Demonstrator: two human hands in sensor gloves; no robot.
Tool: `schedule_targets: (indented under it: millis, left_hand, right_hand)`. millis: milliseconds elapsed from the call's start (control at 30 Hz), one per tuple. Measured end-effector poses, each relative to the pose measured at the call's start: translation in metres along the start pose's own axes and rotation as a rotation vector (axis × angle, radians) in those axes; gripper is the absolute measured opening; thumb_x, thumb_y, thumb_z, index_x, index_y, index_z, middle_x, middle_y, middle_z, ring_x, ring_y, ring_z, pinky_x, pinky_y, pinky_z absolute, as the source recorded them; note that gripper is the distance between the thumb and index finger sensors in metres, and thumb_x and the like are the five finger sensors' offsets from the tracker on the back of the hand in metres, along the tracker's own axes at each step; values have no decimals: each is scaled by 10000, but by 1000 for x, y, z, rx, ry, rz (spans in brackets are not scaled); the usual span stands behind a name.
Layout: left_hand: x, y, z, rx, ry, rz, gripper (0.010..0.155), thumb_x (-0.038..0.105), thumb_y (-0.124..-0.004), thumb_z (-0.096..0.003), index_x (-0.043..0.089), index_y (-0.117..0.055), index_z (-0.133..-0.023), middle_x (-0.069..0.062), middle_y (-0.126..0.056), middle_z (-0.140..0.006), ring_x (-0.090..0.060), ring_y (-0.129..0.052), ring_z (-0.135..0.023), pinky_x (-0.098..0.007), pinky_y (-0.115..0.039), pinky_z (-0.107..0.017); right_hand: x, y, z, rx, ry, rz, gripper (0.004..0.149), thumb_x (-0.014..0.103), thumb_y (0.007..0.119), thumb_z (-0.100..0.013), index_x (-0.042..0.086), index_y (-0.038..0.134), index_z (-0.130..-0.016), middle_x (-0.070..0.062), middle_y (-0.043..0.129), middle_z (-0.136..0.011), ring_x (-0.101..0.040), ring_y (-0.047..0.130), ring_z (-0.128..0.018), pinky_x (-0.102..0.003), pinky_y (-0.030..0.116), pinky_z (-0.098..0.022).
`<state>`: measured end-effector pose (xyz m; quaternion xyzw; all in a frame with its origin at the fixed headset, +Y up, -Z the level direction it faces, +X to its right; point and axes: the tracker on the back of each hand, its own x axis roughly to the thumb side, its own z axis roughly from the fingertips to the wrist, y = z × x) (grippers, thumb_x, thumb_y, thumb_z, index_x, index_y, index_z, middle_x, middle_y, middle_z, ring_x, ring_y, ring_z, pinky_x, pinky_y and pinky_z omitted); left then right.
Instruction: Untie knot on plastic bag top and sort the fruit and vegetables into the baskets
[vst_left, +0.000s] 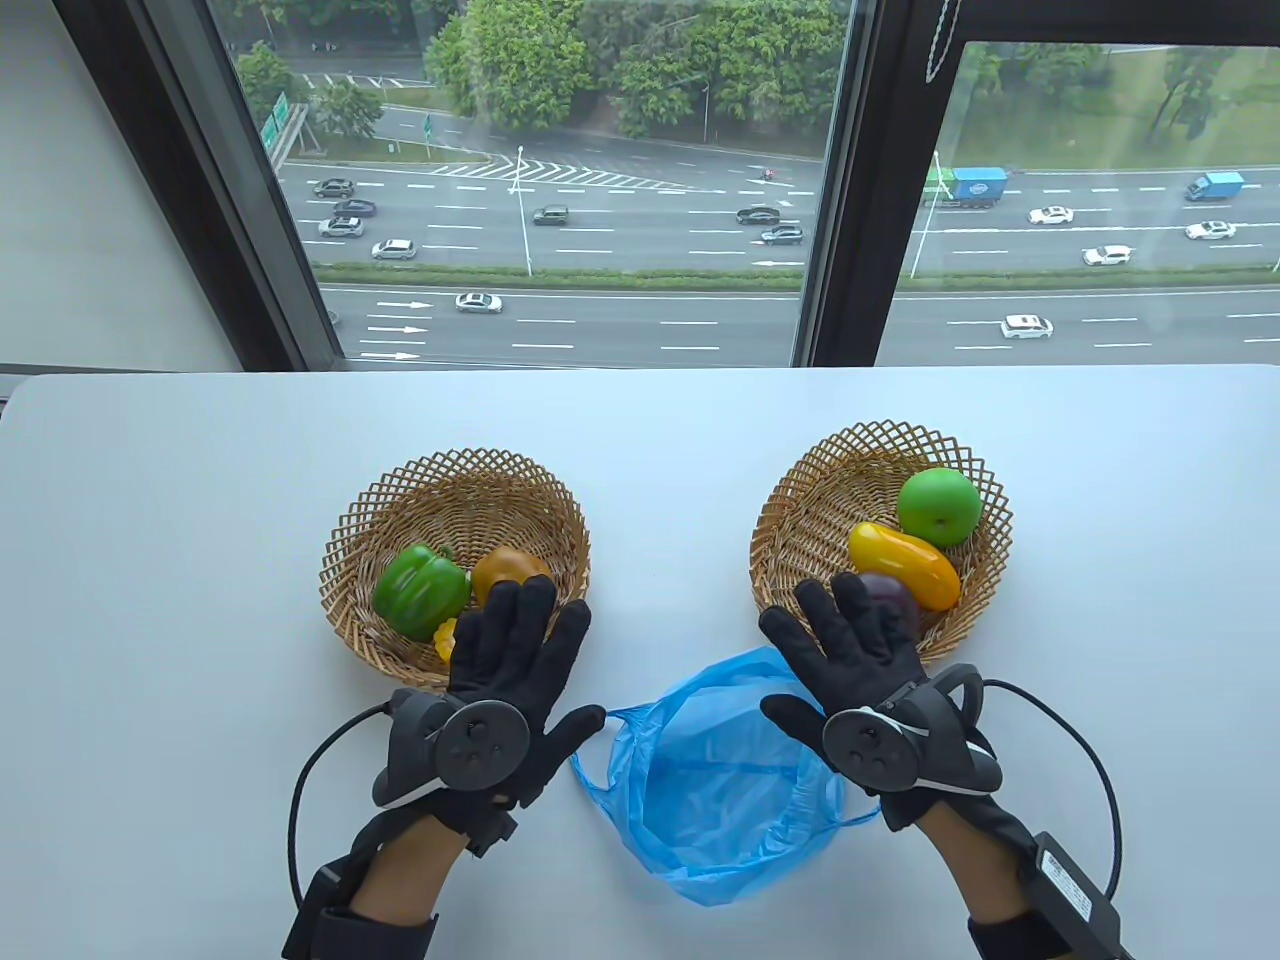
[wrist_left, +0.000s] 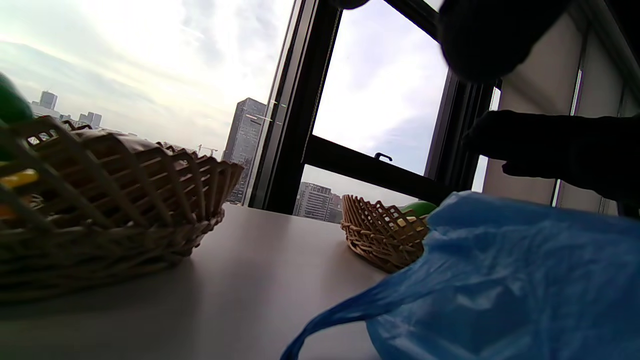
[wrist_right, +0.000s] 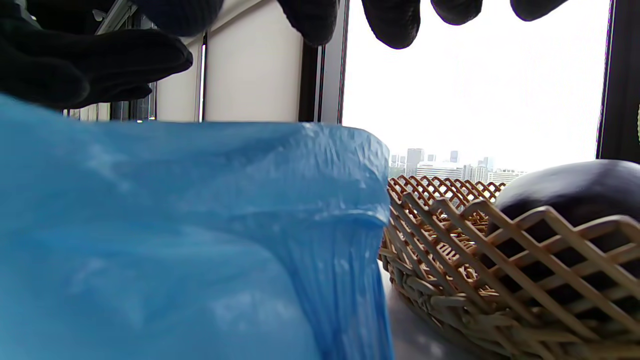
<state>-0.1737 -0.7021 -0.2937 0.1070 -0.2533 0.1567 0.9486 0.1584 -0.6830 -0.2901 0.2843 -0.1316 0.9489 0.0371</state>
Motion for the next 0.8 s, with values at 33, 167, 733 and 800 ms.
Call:
schedule_targets:
  millis: [33, 167, 733, 800]
  left_hand:
    - [0, 0, 0, -2, 0, 0, 866, 614, -703, -485, 281, -286, -1167, -98, -142, -1219, -374, -50, -1064, -648, -200, -715]
    - [0, 0, 0, -3, 0, 2, 861, 613, -705, -485, 277, -303, -1169, -98, -151, -1221, -375, -55, -1066, -648, -204, -716]
    - [-3, 2, 0, 10, 8, 1, 851, 609, -707, -486, 270, -335, -1171, -100, -173, -1225, -376, -68, -1069, -648, -211, -717]
    - [-2, 2, 0, 9, 10, 1, 852, 610, -707, -485, 267, -337, -1171, -103, -175, -1225, -377, -70, -1069, -648, -212, -717]
  right_hand:
    - [0, 0, 0, 2, 1, 0, 744, 557, 558, -561, 163, 416, -1176, -282, 380, -1178, -618, 356, -1019, -739, 435, -661]
    - [0, 0, 0, 0, 0, -3, 747, 557, 558, -559, 163, 414, -1177, -283, 381, -1177, -621, 358, -1018, -741, 437, -661]
    - [1, -1, 0, -7, -8, -11, 748, 558, 555, -560, 162, 409, -1178, -288, 380, -1177, -629, 363, -1017, -744, 441, -659]
    - [1, -2, 0, -14, -8, -15, 747, 558, 553, -561, 164, 408, -1178, -289, 379, -1177, -629, 363, -1017, -744, 441, -659]
